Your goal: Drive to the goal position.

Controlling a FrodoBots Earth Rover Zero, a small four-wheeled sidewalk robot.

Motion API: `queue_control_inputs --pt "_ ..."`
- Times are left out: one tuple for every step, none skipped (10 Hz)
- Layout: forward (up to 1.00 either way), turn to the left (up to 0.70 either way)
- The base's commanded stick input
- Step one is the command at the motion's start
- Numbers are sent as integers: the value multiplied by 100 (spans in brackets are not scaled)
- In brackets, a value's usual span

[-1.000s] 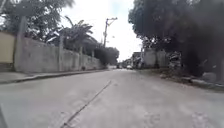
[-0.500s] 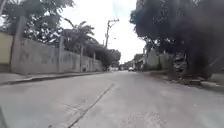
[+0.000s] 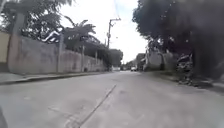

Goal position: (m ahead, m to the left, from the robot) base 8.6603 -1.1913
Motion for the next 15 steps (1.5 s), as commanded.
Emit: queue_control_inputs --pt "70 0" --pt "70 0" --pt "70 0" --pt "70 -17" --pt "70 -35" --pt "70 -25" --pt "70 -6" --pt "70 0" --pt "70 0" --pt "70 0" --pt "70 0" --pt "70 0" --pt "70 0" --pt "70 0" --pt "70 0"
